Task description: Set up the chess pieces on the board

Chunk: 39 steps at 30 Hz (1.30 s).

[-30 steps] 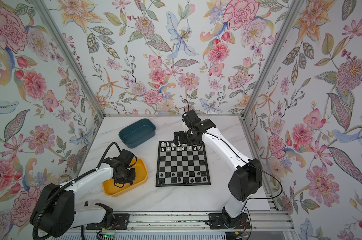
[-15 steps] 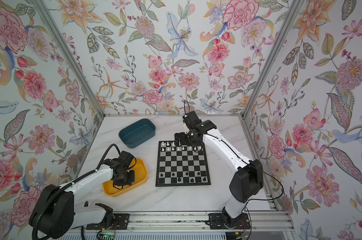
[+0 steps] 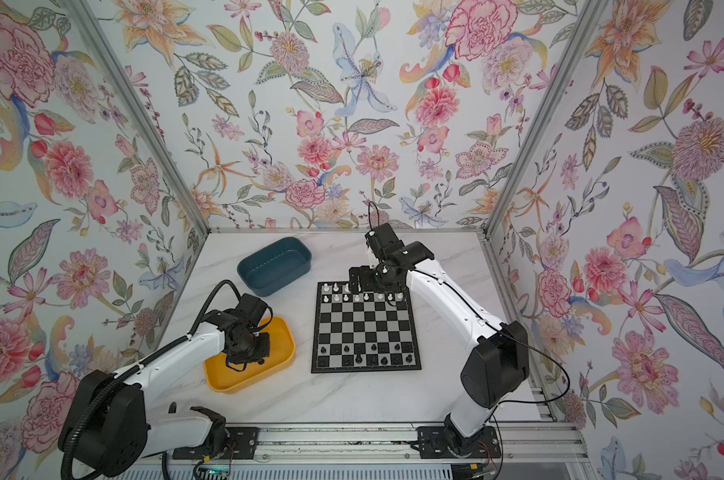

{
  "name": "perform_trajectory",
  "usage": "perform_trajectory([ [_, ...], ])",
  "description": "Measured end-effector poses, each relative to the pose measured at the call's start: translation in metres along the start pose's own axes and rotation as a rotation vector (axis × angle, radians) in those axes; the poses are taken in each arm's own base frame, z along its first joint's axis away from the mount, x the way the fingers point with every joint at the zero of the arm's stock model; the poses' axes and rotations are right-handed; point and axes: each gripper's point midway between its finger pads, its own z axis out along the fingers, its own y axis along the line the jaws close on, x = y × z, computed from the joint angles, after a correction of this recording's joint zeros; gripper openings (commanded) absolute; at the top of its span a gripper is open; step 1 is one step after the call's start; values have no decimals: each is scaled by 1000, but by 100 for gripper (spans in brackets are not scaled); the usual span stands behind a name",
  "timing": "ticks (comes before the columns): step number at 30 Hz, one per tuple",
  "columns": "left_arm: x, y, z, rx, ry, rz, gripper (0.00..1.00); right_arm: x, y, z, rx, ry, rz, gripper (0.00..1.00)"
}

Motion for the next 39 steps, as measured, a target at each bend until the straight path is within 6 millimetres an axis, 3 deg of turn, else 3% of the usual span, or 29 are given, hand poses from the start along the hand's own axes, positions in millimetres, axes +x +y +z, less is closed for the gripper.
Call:
perform_trajectory([
  [9,-22,-6,-24,-6,-34,37,4,6,-2,-2,-3,-8,19,99],
  [24,-53,-21,-59,16,-82,115,3,38,-1,-35,16,-82,46,99],
  [32,-56,-33,-78,33,-108,165,3,65,9,-48,15,-106,34,99],
  [39,-29,-79,-93,85,-151,227,2,76,2,-62,7,-135,36,99],
])
